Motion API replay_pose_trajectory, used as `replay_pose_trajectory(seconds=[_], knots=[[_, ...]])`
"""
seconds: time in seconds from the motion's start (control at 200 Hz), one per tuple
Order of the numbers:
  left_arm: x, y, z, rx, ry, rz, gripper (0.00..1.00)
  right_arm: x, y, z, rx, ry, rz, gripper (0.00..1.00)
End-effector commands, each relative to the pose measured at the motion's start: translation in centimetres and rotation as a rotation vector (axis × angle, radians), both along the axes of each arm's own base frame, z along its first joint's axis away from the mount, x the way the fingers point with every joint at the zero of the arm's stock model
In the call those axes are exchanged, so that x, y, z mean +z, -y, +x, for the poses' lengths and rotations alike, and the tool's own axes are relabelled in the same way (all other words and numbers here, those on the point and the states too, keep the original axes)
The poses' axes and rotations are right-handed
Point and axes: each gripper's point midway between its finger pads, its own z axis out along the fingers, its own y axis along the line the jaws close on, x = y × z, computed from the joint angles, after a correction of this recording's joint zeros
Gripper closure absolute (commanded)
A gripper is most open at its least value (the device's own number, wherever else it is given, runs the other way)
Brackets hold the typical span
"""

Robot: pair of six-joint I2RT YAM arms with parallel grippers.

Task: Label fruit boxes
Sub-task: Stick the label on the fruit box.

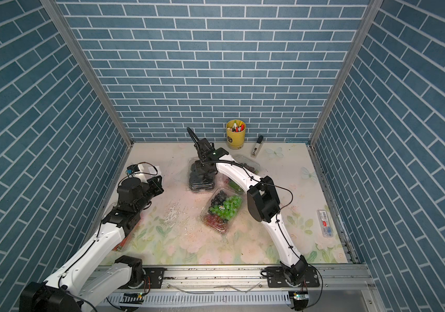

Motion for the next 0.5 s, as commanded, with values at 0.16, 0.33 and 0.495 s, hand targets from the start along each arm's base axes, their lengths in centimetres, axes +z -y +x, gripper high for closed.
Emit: replay_pose_trajectory(seconds=[0.16, 0.33, 0.495], knots=[[-0.35, 0.23, -0.13, -0.011, -0.009, -0.003, 1.00, -1.04, -0.75, -0.38, 0.033, -0.027, -0.007, 0.85], [-0.29, 0.25, -0.09, -0.012, -0.008, -0.003, 1.00, -1.23, -0.82, -0.38, 0.030, -0.036, -0.001, 0.79], [-0.32, 0.27, -0.12, -0.013, -0.008, -0.003, 1.00, -1.53, -1.53, -1.06, 0.046, -0.077, 0.042, 0.77]])
